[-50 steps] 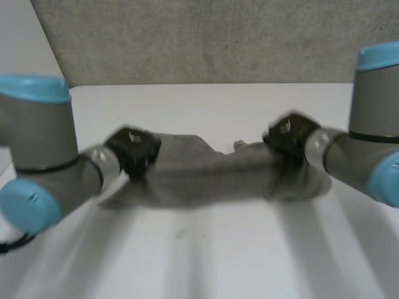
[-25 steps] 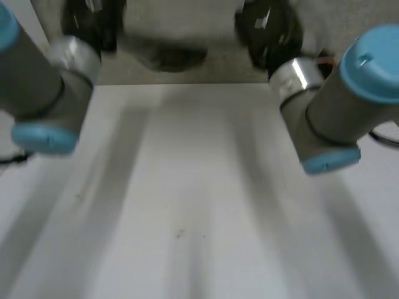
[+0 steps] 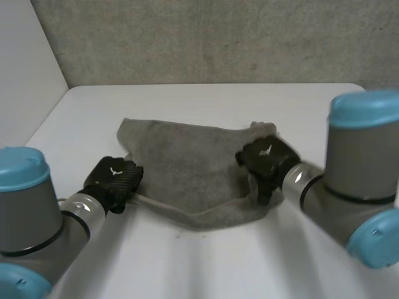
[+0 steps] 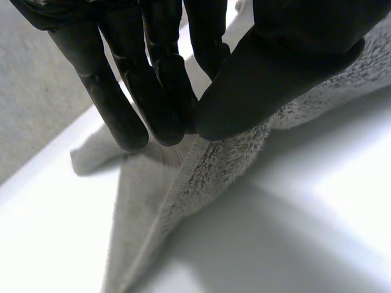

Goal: Fold the laundry

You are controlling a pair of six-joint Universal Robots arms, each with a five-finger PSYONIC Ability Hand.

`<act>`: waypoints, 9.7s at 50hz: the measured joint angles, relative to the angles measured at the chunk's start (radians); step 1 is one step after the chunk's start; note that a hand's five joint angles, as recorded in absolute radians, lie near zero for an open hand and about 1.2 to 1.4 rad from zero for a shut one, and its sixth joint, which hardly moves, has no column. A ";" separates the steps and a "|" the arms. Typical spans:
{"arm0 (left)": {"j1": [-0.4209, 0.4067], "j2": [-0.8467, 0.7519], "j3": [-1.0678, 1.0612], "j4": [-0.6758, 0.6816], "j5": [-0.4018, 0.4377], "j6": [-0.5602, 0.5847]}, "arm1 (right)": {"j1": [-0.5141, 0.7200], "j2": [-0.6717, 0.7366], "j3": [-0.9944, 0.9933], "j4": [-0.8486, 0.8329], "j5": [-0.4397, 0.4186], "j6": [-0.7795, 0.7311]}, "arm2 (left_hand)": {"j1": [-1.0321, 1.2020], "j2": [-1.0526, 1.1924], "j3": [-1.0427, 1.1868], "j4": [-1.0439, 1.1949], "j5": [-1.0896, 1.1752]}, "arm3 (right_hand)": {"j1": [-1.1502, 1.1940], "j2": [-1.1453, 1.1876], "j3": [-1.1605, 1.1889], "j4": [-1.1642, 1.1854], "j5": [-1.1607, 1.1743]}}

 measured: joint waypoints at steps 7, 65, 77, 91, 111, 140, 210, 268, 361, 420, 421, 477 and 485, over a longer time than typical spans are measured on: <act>-0.006 0.121 -0.021 -0.039 0.001 0.002 | -0.103 -0.008 -0.134 0.118 -0.094 0.066 | 0.000 0.000 0.000 0.000 0.000 | 0.000 0.000 0.000 0.000 0.000; 0.096 0.382 0.169 -0.076 0.000 0.003 | -0.186 -0.134 -0.329 0.119 -0.111 -0.178 | 0.000 0.000 0.000 0.000 0.000 | 0.603 0.741 0.767 0.788 0.755; 0.096 0.444 0.373 -0.234 0.000 0.006 | -0.195 -0.344 -0.294 0.319 -0.102 -0.287 | 0.000 0.000 0.000 0.000 0.000 | 0.603 0.741 0.771 0.789 0.756; 0.090 -0.010 0.404 -0.324 0.000 0.054 | -0.141 0.042 -0.307 0.309 -0.022 -0.378 | 0.000 0.000 0.000 0.000 0.000 | 0.603 0.741 0.771 0.789 0.758; 0.092 -0.176 1.136 -0.112 -0.063 -0.021 | -0.067 0.056 -0.636 -0.499 0.221 -0.306 | 0.000 0.000 0.000 0.000 0.000 | 0.603 0.741 0.771 0.791 0.758; 0.123 -0.215 0.090 0.116 0.036 0.116 | -0.075 0.082 0.100 -0.303 0.127 -0.246 | 0.001 0.000 0.001 0.000 0.000 | 0.603 0.741 0.771 0.793 0.763; 0.264 0.107 0.098 -0.216 0.180 0.152 | -0.271 -0.074 0.110 0.150 0.009 -0.249 | -0.041 -0.003 -0.002 -0.004 -0.022 | 0.603 0.741 0.771 0.793 0.766; 0.003 -0.527 0.781 0.030 0.004 0.427 | -0.208 0.253 -0.271 -0.422 0.215 -0.266 | -1.032 -1.045 -1.042 -1.044 -1.012 | -0.159 -0.207 -0.206 -0.172 -0.160; -0.024 -0.055 0.228 0.075 0.022 -0.181 | 0.153 0.111 -0.018 -0.418 0.007 0.036 | -1.038 -1.051 -1.050 -1.049 -1.015 | -0.161 -0.211 -0.208 -0.173 -0.160; 0.016 0.070 0.157 0.066 -0.078 -0.258 | 0.311 0.201 -0.183 -0.396 0.028 0.026 | -1.034 -1.045 -1.046 -1.046 -1.015 | -0.160 -0.208 -0.207 -0.173 -0.161; 0.010 0.064 0.171 0.066 -0.074 -0.272 | 0.296 0.178 -0.177 -0.392 0.031 0.067 | -1.034 -1.045 -1.046 -1.046 -1.015 | -0.160 -0.208 -0.207 -0.173 -0.162; -0.065 0.182 0.662 -0.415 -0.196 -0.345 | -0.136 -0.231 -0.278 -0.036 0.181 0.282 | -1.032 -1.042 -1.042 -1.042 -1.015 | -0.168 -0.208 -0.207 -0.173 -0.170; -0.047 0.197 0.627 -0.491 -0.195 -0.401 | -0.144 -0.257 -0.222 0.025 0.174 0.282 | -1.034 -1.046 -1.044 -1.045 -1.017 | -0.168 -0.208 -0.207 -0.173 -0.170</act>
